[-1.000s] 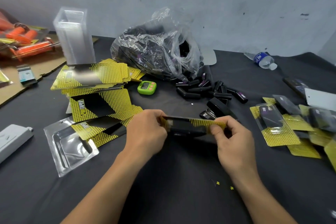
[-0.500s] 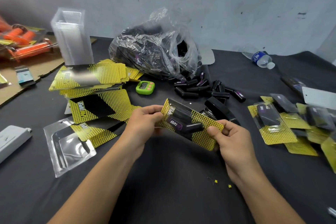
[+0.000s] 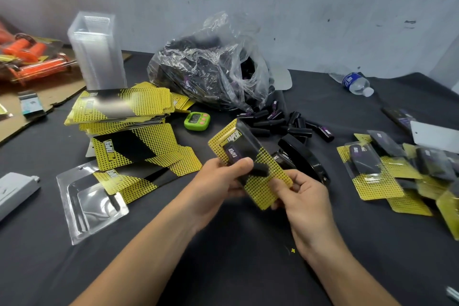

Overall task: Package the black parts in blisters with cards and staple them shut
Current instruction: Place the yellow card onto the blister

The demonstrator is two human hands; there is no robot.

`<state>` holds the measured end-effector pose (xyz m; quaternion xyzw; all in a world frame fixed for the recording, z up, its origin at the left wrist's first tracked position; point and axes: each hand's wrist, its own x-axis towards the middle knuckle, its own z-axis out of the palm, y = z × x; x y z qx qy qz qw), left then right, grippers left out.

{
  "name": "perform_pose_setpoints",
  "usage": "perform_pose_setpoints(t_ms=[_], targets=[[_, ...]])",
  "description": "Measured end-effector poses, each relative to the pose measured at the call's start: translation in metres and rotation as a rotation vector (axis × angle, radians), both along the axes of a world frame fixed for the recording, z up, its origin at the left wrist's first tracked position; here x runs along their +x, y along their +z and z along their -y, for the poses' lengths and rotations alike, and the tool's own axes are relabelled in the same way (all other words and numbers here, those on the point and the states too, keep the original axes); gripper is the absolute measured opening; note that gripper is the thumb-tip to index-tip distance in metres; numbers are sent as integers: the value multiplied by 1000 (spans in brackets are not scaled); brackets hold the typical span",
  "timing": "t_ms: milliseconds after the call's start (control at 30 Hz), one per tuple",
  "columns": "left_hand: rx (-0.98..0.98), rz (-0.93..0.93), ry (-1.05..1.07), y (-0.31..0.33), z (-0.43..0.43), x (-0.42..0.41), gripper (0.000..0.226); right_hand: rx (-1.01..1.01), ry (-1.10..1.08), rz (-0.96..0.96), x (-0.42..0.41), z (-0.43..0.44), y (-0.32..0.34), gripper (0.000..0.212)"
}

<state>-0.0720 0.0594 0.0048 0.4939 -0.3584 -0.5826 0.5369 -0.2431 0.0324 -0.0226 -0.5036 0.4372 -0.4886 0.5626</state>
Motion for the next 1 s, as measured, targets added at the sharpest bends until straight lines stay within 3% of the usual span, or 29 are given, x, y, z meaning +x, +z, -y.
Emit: perform_pose_setpoints(t_ms=[233, 367, 567, 800, 1000], targets=[[-56, 131, 123, 2, 1, 4, 17, -28, 259, -150, -1, -2, 5, 11], [-80, 147, 114, 2, 0, 5, 12, -14, 266, -163, -1, -4, 4, 16], [-120, 268, 28, 1, -2, 5, 40, -2, 251, -147, 1, -7, 6, 17], [-122, 157, 152, -5, -1, -4, 36, -34, 261, -175, 2, -11, 8, 15], [-111, 8, 112, -7, 0, -3, 38, -5, 266, -131, 1, -11, 9, 12]])
